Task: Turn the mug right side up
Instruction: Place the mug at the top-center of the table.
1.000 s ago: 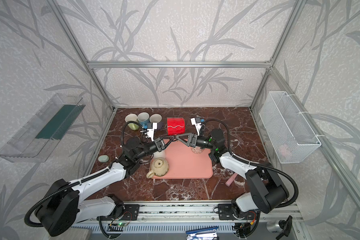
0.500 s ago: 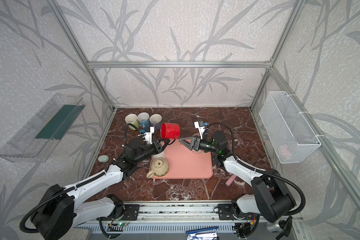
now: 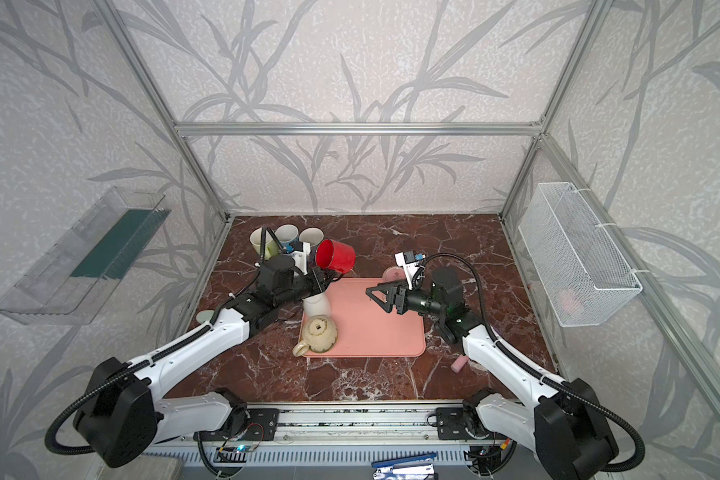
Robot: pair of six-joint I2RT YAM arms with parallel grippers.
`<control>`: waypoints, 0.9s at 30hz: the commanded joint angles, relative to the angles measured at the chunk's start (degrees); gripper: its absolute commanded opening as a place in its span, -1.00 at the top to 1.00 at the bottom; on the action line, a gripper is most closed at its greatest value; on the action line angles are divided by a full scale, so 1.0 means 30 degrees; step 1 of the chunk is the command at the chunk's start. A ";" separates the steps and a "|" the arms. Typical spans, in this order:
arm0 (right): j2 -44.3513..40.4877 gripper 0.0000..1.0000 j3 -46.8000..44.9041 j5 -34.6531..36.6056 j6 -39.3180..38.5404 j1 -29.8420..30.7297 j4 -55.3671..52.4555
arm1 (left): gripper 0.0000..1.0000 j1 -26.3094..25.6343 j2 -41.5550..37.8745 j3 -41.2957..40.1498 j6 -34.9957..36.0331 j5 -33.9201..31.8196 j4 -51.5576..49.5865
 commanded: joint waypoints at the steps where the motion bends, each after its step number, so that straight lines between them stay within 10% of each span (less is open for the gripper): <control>1: -0.0927 -0.47 -0.0130 0.0603 -0.1432 -0.0069 -0.1606 | 1.00 0.0176 0.0450 0.2204 0.1619 -0.1168 -0.1848; 27: -0.3803 -0.89 -0.1466 0.2999 -0.3528 0.0159 -0.4405 | 1.00 0.0647 1.0332 1.3319 0.7667 -0.6500 -0.9383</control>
